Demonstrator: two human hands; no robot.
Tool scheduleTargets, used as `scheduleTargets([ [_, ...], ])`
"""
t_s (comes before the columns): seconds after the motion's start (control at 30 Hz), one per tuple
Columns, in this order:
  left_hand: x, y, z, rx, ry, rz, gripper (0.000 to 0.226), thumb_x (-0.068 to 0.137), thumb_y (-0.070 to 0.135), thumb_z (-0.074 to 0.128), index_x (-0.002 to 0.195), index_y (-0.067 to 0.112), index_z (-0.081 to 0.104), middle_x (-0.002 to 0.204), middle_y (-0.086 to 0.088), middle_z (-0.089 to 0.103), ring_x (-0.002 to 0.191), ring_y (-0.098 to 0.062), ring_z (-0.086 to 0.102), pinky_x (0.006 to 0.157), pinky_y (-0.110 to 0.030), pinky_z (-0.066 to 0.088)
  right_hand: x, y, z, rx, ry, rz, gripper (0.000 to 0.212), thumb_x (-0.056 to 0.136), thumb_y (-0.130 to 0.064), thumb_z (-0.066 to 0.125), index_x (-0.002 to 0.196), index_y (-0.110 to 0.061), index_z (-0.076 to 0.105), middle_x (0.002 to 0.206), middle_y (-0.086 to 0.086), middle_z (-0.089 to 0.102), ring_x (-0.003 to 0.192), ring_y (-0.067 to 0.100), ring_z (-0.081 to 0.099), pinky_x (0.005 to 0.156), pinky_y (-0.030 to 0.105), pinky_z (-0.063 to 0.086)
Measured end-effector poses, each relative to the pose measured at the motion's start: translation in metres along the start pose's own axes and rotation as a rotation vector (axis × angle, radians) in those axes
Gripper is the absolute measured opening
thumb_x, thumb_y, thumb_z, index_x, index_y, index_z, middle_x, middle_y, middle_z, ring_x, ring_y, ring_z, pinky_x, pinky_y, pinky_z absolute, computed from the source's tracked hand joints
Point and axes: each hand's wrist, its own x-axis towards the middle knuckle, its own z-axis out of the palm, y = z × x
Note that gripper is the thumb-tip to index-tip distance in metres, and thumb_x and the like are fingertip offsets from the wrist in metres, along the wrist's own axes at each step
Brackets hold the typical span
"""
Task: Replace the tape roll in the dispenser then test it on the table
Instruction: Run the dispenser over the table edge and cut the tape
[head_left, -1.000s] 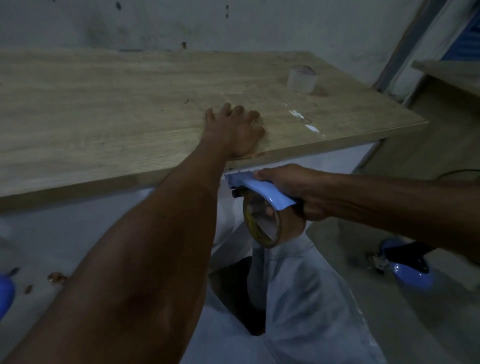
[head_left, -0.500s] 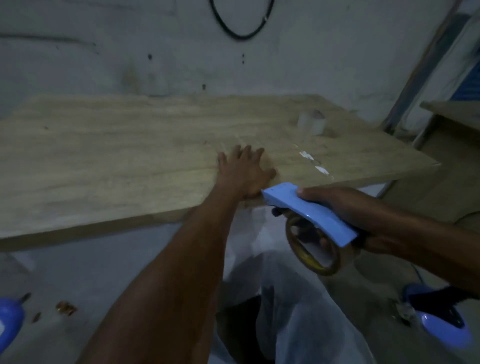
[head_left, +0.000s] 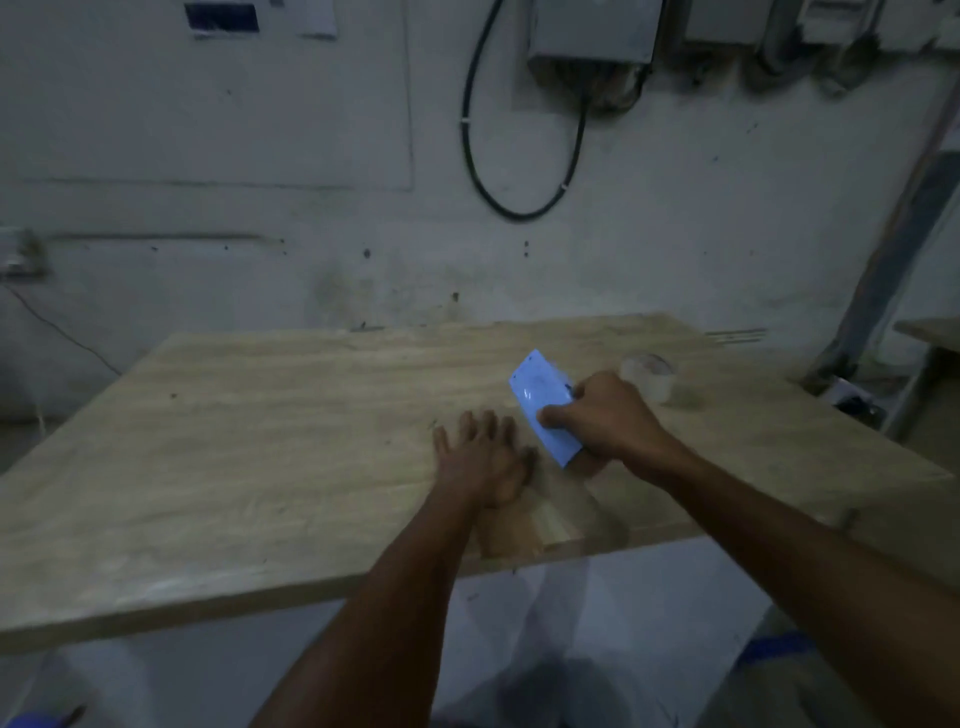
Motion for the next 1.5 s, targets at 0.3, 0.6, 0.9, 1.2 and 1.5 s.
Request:
scheduleTargets([
  [0.3,0.006,-0.085,-0.021,0.113,0.174,-0.121,0.062,0.091,0.064,0.019,0.127,0.027,0.053,0.134,-0.004,0.052,0.129,-0.028,0.049,0.101,-0.048,0.038,0.050,0.016,0.035,-0.387,0.085,-0.146,0.030,0.080,-0.031,0.063,0.099,-0.008,0.061,0.105,0.012,0.065,0.102,0.037,0.062,0.073,0.034,0.043],
  [0.6,-0.007,-0.118,-0.027,0.054,0.235,-0.191,0.061,0.101,0.056,0.031,0.149,0.019,0.041,0.160,-0.005,0.038,0.147,-0.021,0.032,0.117,-0.044,0.025,0.057,0.038,0.075,-0.647,0.262,-0.311,0.030,0.073,-0.041,0.065,0.086,-0.014,0.066,0.082,0.008,0.071,0.085,0.030,0.064,0.083,0.043,0.041],
  [0.9,-0.007,-0.116,-0.025,0.073,0.259,-0.187,0.058,0.101,0.055,0.031,0.144,0.019,0.045,0.155,-0.003,0.044,0.144,-0.020,0.037,0.115,-0.043,0.029,0.059,0.057,0.081,-0.538,0.350,-0.488,0.039,0.071,-0.025,0.055,0.107,-0.013,0.064,0.101,0.006,0.070,0.101,0.028,0.063,0.098,0.045,0.036],
  [1.2,-0.006,-0.117,-0.021,0.088,0.248,-0.209,0.062,0.100,0.058,0.030,0.148,0.020,0.042,0.159,-0.004,0.039,0.146,-0.021,0.034,0.117,-0.043,0.028,0.063,0.059,0.084,-0.617,0.344,-0.481,0.044,0.076,-0.029,0.043,0.110,-0.010,0.064,0.101,0.009,0.069,0.094,0.032,0.063,0.096,0.048,0.035],
  [1.5,-0.008,-0.111,-0.025,0.110,0.242,-0.221,0.060,0.101,0.056,0.029,0.146,0.019,0.043,0.155,-0.005,0.043,0.143,-0.024,0.038,0.114,-0.045,0.030,0.064,0.056,0.086,-0.639,0.329,-0.483,0.032,0.076,-0.025,0.058,0.105,-0.012,0.063,0.100,0.007,0.068,0.095,0.032,0.060,0.093,0.048,0.040],
])
